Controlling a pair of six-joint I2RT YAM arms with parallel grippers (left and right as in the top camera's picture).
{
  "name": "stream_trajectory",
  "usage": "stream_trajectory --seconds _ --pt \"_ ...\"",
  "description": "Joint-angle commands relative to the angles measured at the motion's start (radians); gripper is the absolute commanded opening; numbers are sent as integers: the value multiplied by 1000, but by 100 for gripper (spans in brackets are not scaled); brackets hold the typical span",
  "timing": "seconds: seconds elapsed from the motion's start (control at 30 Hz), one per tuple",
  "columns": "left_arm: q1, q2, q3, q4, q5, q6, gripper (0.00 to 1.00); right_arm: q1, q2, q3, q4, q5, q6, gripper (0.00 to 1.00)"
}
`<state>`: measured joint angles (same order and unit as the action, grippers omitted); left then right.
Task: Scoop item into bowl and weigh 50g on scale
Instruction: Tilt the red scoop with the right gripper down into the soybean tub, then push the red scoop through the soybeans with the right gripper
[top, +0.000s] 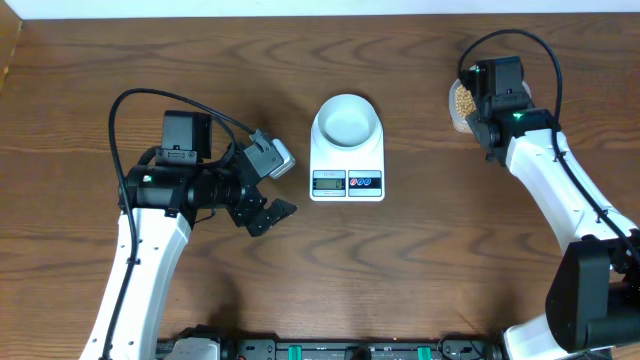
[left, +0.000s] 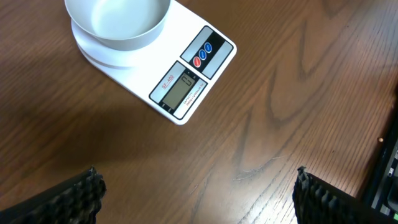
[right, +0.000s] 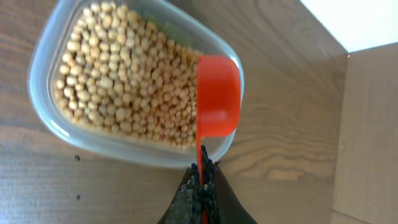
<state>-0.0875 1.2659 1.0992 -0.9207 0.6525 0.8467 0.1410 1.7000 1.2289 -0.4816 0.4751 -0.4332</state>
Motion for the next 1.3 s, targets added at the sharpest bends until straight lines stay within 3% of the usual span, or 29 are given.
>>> stream_trajectory --seconds 0.0,0.37,1.27 --pt "4 -11 24 -6 6 16 99 -1 4 19 13 -17 -14 1" --pt "4 -11 24 -6 6 16 99 -17 4 19 18 -26 -20 1" --pt "4 -11 24 -6 6 16 98 -95 22 19 -12 -318 72 1"
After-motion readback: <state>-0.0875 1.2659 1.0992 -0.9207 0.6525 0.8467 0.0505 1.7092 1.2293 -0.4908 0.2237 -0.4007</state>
